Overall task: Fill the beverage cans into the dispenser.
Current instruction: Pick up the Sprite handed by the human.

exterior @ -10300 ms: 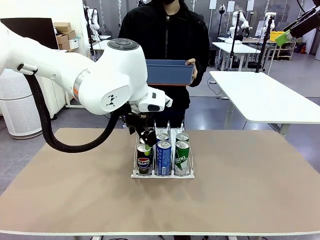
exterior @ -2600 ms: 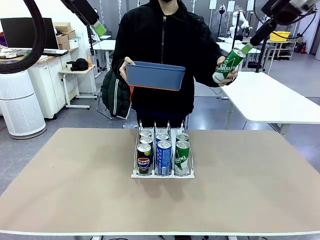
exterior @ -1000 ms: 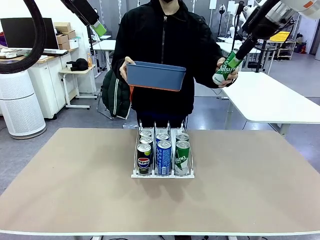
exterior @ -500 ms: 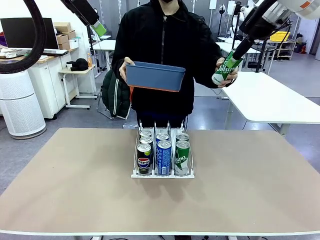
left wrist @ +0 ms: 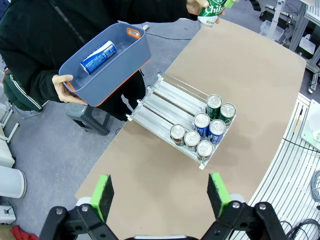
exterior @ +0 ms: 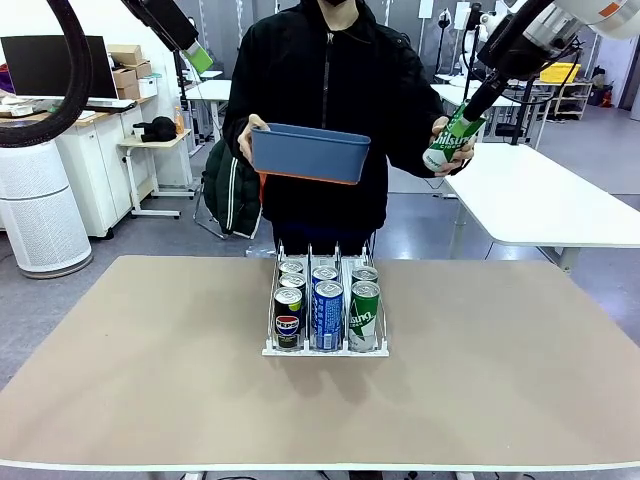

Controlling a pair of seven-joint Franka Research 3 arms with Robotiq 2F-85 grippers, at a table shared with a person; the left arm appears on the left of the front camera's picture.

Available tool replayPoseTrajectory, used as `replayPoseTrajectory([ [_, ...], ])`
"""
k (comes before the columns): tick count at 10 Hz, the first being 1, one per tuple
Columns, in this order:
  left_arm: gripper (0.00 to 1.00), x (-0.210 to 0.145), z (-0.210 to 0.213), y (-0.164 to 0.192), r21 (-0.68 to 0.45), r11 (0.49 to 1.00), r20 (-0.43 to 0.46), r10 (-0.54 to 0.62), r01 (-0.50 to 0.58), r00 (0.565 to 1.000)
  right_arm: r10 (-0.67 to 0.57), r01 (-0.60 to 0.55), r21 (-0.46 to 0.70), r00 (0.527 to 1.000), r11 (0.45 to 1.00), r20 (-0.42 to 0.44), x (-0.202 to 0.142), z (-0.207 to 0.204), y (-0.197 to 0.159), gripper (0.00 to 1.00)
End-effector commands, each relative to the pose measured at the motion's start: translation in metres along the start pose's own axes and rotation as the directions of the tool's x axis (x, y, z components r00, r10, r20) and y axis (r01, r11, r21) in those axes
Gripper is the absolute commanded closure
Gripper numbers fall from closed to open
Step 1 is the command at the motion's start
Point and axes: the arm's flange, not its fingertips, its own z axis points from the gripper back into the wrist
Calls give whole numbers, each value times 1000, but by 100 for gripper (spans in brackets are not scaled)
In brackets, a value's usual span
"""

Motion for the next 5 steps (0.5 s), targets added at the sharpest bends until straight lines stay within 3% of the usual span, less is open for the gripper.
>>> replayPoseTrajectory([
  [1,0,0,0,1,-12,1000,5,0,0,1000,-13,13,5,1000,1000,6,2,-1,-2,65],
  [2,0,0,0,1,-12,1000,5,0,0,1000,-11,11,1,1000,1000,7,4,-1,-3,100],
  [5,0,0,0,1,-12,1000,5,0,0,1000,-9,9,19,1000,1000,-19,5,-2,-2,100],
])
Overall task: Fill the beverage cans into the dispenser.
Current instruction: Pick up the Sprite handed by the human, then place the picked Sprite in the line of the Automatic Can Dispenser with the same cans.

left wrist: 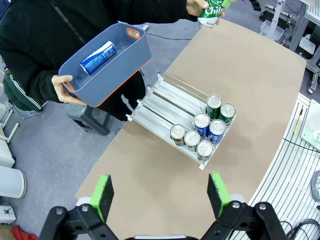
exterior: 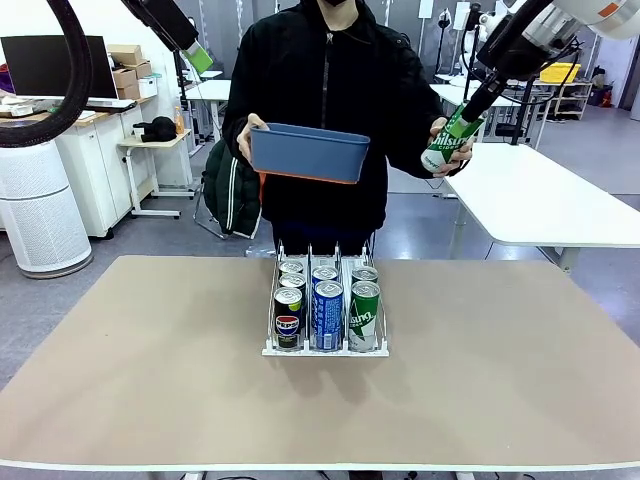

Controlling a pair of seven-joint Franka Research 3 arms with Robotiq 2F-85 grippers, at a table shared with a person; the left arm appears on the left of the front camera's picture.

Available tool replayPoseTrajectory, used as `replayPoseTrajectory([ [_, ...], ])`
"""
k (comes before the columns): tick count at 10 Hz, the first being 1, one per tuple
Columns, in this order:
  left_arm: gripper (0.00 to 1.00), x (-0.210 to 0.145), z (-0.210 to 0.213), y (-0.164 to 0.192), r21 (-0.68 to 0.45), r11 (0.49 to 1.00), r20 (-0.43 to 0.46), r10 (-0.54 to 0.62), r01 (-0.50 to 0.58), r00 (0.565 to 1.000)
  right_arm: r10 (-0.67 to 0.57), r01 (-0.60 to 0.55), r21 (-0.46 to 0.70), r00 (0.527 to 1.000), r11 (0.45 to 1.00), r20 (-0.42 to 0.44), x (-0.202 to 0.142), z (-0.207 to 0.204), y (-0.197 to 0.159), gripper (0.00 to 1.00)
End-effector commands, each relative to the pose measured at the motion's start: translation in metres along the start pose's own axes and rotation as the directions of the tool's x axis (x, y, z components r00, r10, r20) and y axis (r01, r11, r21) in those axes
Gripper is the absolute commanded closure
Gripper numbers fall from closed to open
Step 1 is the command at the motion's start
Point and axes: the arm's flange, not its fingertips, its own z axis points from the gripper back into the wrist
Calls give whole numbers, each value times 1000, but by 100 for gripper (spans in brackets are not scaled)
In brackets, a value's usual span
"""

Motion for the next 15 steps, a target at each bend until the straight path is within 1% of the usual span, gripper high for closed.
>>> replayPoseTrajectory([
  [1,0,0,0,1,-12,1000,5,0,0,1000,-9,10,13,1000,1000,-18,3,-1,-2,100],
  [4,0,0,0,1,-12,1000,5,0,0,1000,5,-5,32,1000,999,-9,2,-2,0,100],
  [5,0,0,0,1,-12,1000,5,0,0,1000,1,-1,8,1000,1000,-6,0,-2,0,52],
  [15,0,0,0,1,-12,1000,5,0,0,1000,1,-1,8,1000,1000,-6,0,-2,0,52],
])
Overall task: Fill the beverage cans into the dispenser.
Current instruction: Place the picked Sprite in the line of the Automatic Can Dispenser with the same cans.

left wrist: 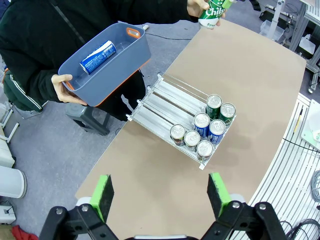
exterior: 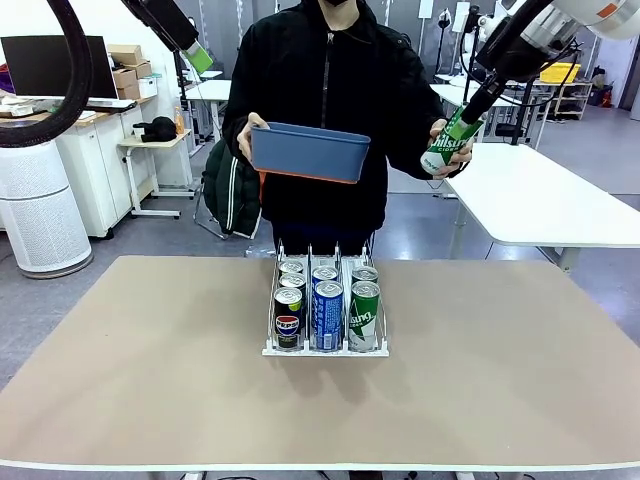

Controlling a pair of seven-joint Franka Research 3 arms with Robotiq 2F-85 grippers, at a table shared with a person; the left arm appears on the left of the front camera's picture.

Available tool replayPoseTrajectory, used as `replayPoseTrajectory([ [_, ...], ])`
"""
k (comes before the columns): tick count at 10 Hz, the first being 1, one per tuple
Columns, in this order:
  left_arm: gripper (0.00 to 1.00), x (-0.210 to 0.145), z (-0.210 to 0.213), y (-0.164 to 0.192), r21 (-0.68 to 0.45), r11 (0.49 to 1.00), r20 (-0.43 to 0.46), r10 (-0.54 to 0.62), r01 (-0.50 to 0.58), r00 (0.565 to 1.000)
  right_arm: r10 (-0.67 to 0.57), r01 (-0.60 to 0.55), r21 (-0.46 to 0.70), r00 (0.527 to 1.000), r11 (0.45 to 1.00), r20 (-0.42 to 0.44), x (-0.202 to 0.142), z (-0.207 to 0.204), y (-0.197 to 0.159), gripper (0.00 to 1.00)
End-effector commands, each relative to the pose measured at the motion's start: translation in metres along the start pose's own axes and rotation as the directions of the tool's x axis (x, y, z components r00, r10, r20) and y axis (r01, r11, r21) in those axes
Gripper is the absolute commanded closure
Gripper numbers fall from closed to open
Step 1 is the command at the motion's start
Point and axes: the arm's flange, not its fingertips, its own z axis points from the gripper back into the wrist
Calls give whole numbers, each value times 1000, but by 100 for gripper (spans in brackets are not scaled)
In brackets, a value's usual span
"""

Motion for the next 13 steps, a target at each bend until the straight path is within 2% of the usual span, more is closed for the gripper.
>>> replayPoseTrajectory([
  [1,0,0,0,1,-12,1000,5,0,0,1000,0,0,0,1000,1000,0,0,0,0,52],
  [6,0,0,0,1,-12,1000,5,0,0,1000,0,0,0,1000,1000,0,0,0,0,52],
  [7,0,0,0,1,-12,1000,5,0,0,1000,-1,1,1,1000,1000,-1,0,-1,0,42],
  [9,0,0,0,1,-12,1000,5,0,0,1000,28,-28,10,1000,1000,-10,-1,4,3,42],
  [13,0,0,0,1,-12,1000,5,0,0,1000,47,-45,30,997,999,-61,-20,26,51,42],
])
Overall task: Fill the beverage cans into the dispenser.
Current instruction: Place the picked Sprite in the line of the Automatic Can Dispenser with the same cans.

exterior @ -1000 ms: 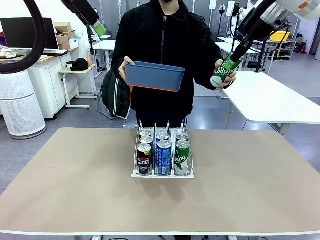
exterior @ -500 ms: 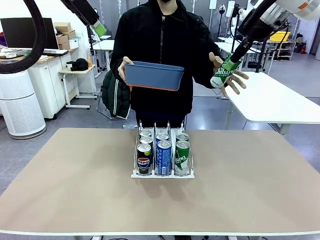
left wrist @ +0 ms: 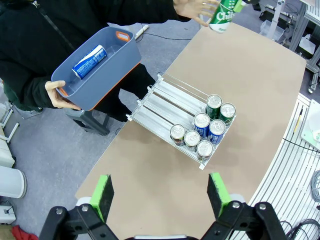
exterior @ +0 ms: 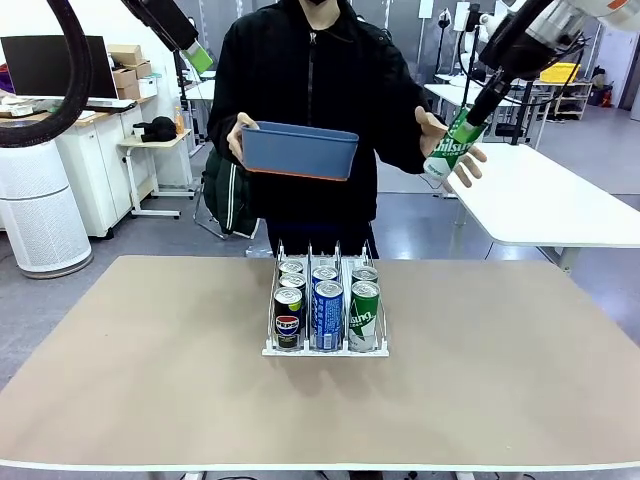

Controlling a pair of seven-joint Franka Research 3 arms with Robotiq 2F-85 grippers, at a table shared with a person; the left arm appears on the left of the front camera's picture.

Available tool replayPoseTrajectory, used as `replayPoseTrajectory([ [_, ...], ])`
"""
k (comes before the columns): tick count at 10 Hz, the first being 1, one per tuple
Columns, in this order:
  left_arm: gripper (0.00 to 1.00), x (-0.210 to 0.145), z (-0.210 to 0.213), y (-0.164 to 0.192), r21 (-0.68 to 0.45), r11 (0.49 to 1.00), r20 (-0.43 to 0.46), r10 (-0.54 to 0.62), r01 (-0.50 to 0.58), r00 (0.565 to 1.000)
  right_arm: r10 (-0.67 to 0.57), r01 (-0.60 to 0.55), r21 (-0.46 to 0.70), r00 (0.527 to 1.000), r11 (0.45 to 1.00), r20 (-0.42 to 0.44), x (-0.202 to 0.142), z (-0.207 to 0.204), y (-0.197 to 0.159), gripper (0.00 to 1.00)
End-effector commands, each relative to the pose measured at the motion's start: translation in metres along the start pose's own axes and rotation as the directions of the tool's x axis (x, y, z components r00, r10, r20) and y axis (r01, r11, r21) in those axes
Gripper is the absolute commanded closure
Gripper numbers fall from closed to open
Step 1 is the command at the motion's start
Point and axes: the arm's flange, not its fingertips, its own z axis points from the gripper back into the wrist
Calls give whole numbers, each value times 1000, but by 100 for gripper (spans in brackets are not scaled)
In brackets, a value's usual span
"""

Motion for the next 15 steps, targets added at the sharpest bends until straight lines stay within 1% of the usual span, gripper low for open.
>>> replayPoseTrajectory([
  [1,0,0,0,1,-11,1000,5,0,0,1000,20,-20,-14,999,1000,-37,-21,13,43,42],
  [2,0,0,0,1,-11,1000,5,0,0,1000,19,-19,-14,999,1000,-51,-28,19,62,42],
  [3,0,0,0,1,-11,1000,5,0,0,1000,-26,24,-24,997,999,-75,-35,25,83,42],
  [4,0,0,0,1,-11,1000,5,0,0,1000,-124,118,-73,989,990,-78,-39,26,102,42],
  [5,0,0,0,1,-11,1000,5,0,0,1000,-182,171,-101,977,980,-116,-46,26,127,42],
  [6,0,0,0,1,-11,1000,5,0,0,1000,-265,249,-133,957,959,-117,-52,27,142,42],
  [7,0,0,0,1,-11,1000,5,0,0,1000,-290,270,-143,946,952,-144,-59,24,155,42],
  [8,0,0,0,1,-11,1000,5,0,0,1000,-300,269,-184,939,945,-170,-66,15,166,42],
  [10,0,0,0,1,-11,1000,5,0,0,1000,-254,236,-103,941,966,-223,-79,-8,175,42],
  [11,0,0,0,1,-11,1000,5,0,0,1000,-152,147,-38,949,988,-277,-86,-12,166,42],
  [12,0,0,0,1,-11,1000,5,0,0,1000,-277,256,-129,941,958,-196,-76,1,173,42],
  [14,0,0,0,1,-11,1000,5,0,0,1000,-277,256,-129,941,958,-196,-76,1,173,42],
  [15,0,0,0,1,-11,1000,5,0,0,1000,-245,231,-86,942,969,-227,-81,-12,174,42],
])
